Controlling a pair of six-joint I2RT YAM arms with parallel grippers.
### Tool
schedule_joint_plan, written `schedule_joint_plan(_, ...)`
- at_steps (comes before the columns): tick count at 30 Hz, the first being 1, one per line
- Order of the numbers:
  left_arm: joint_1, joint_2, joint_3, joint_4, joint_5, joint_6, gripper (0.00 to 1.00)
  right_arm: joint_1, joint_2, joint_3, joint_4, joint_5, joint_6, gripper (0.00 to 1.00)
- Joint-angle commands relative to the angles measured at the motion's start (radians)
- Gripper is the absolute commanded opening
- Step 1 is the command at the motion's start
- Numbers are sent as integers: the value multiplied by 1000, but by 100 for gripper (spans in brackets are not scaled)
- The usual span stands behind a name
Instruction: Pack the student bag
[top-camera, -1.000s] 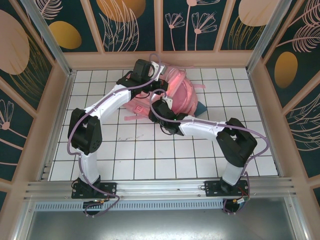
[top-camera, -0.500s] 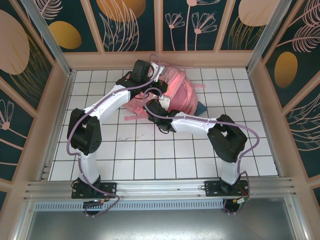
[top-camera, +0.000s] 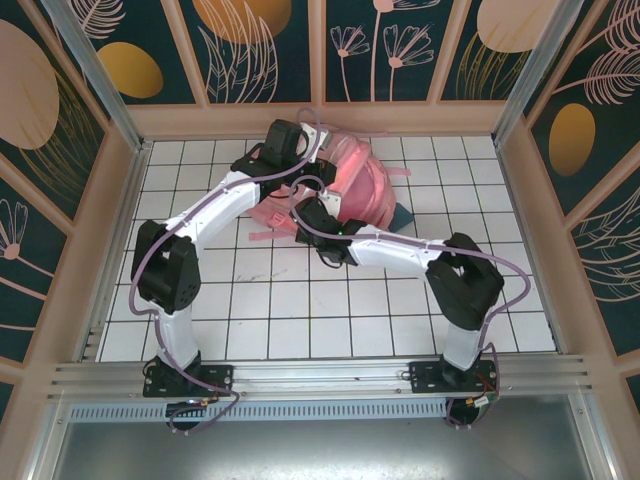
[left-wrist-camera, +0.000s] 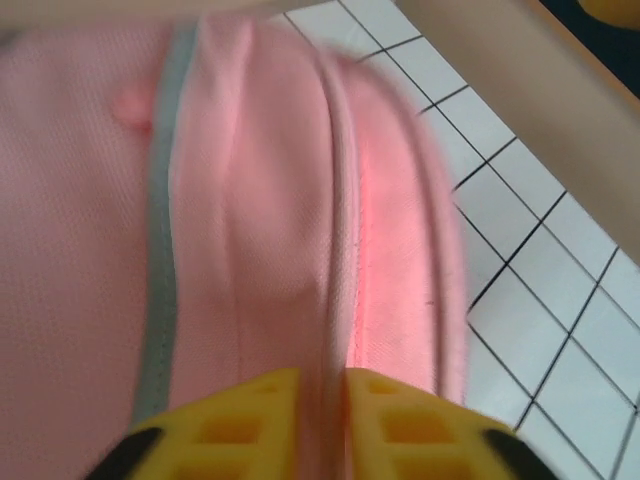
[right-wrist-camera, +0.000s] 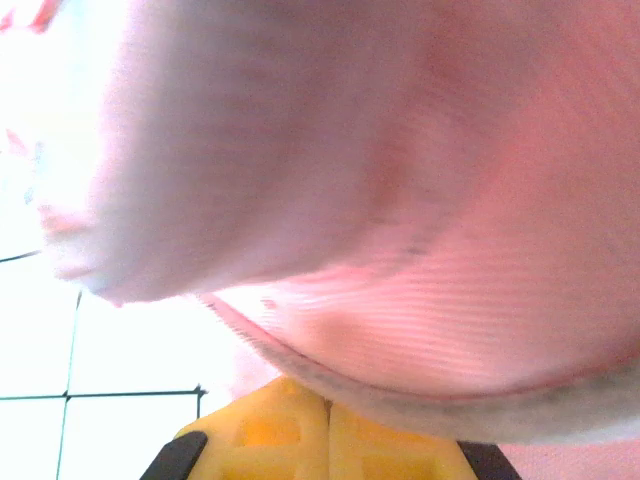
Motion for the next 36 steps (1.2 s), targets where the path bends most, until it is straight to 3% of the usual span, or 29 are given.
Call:
schedule_joint_plan(1,-5,-94,-15,75,-109,-23,46,-25,-63,-29,69,-112,-53,0)
schedule_joint_plan(4,18,-131,-68,92,-202,-77,61,-47,-75,-54,111,-222,-63,0)
schedule_joint_plan(8,79,-219,-207,136,-313,-203,68,-74,-91,-79,143,-318,-59,0)
schedule_joint_plan(13,111,-337,-414,146,-422,-378,70,-133,-125,-116,185,-476,-33,0)
schedule_joint_plan(19,115,-416,-675,325,-316,-672,66,-164,-136,-121,168,-558,-55,0)
schedule_joint_plan(24,115,-409,-838,556,-194,-872,54,-164,-129,-114,162,-589,-69,0)
schedule_joint_plan(32,115,-316,-864,726,-105,-972,52,-166,-121,-102,151,-623,-83,0)
schedule_joint_plan(36,113,-285,-872,734,-114,-1007,50,-166,-128,-91,113,-609,-98,0)
